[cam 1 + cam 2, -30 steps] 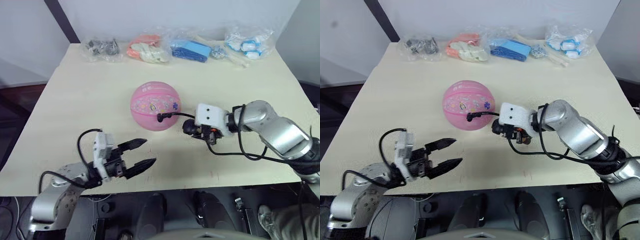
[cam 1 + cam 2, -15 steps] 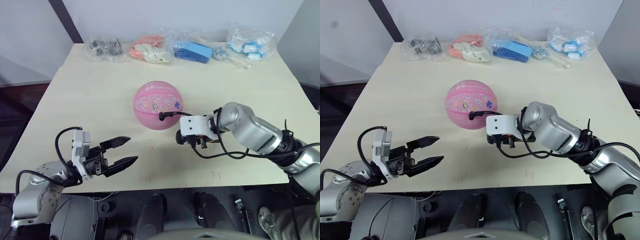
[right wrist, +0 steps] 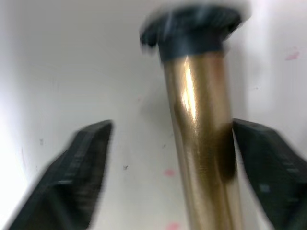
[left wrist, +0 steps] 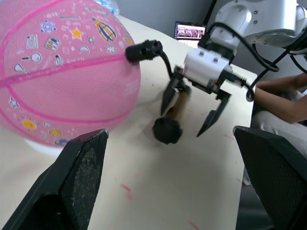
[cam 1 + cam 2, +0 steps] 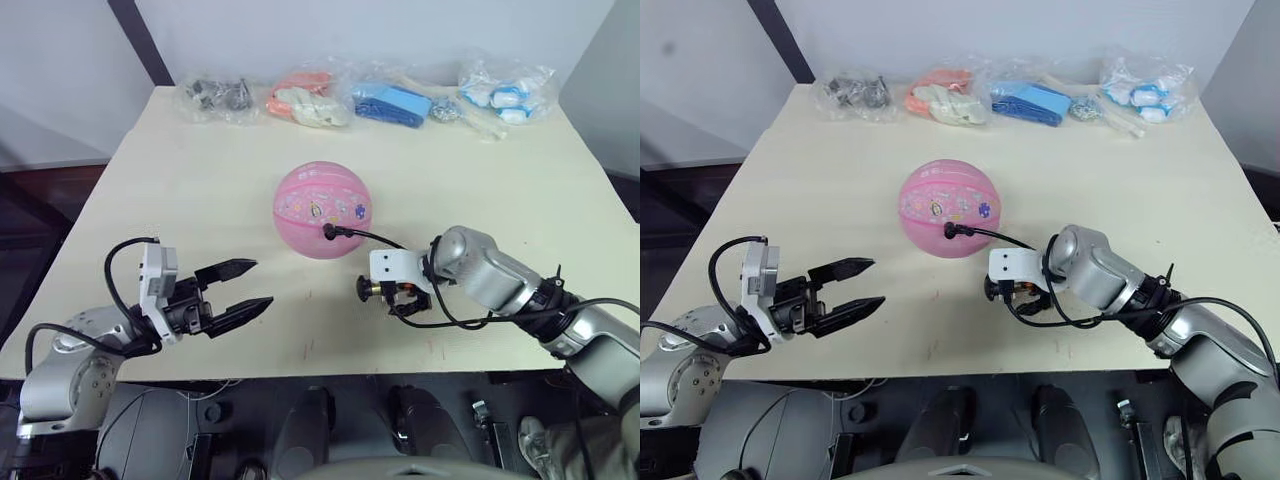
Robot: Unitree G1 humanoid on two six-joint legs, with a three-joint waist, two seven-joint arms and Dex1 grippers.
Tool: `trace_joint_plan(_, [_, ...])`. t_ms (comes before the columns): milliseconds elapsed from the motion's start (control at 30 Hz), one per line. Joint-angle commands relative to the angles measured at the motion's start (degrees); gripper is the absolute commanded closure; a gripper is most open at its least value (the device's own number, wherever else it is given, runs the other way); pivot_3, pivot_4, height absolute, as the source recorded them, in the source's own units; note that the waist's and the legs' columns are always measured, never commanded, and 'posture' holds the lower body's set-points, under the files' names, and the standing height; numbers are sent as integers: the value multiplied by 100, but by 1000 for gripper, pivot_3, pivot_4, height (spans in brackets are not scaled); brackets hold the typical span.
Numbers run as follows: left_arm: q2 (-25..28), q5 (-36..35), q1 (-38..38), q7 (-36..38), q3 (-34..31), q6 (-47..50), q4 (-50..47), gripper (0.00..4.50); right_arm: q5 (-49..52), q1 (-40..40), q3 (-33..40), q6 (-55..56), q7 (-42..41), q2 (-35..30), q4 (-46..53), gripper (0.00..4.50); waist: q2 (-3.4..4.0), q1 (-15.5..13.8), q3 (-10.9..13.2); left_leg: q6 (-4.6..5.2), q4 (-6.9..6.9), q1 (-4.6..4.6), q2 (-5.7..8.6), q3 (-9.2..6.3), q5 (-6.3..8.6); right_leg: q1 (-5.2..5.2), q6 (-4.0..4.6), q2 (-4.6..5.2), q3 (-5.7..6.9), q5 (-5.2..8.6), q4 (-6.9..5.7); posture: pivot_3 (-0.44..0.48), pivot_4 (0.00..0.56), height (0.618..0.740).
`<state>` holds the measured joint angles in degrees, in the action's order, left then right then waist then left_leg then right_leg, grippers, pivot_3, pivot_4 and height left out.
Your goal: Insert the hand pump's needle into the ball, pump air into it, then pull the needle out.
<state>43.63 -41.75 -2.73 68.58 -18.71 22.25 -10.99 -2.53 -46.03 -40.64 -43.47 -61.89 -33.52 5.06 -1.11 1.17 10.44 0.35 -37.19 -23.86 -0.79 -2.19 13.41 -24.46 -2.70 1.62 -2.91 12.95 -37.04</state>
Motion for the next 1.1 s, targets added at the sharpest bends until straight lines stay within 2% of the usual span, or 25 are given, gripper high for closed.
trace_joint_plan(33, [119, -45, 56, 11, -168, 30, -18, 32, 286, 117, 675, 13, 40, -43, 629, 25, 0, 8, 0, 0, 0, 2, -2, 0, 0, 0, 1, -2, -1, 0, -3, 0, 150, 740])
trace_joint_plan(133, [158, -17, 248, -33, -124, 74, 76, 32, 873, 501, 1644, 91, 86, -63, 1391, 25, 0, -15, 0, 0, 1, 1, -3, -8, 0, 0, 2, -5, 6, 1, -6, 0, 150, 740])
trace_joint_plan(433, [235, 145, 909, -40, 18, 87, 576, 32, 2179, 1508, 3062, 43, 309, 88, 2698, 25, -2, -23, -2, 1, -12, 4, 2, -3, 0, 7, -1, -3, 1, 0, -13, 0, 150, 740])
trace_joint_plan(567, [237, 308, 1288, -31, 140, 31, 893, 32, 3073, 1764, 3810, -532, 437, -4, 3108, 25, -3, -25, -2, 1, -13, 4, 2, -4, 0, 6, -1, -3, 2, 0, -21, 0, 150, 740])
trace_joint_plan(800, [259, 740, 2353, 168, 525, -120, 1814, 32, 4123, 2648, 5577, -842, 854, -593, 3899, 25, -7, -46, -4, 3, -28, 8, 14, -6, -1, 9, -2, 1, 3, 2, -46, 0, 150, 740])
trace_joint_plan(1100, [51, 1235, 3515, 534, 1019, -497, 2839, 32, 5154, 3921, 7176, -840, 1198, -1225, 4518, 25, -11, -30, -6, 4, -32, 14, 13, 1, -2, 7, -3, -5, -10, 3, -66, 0, 150, 740])
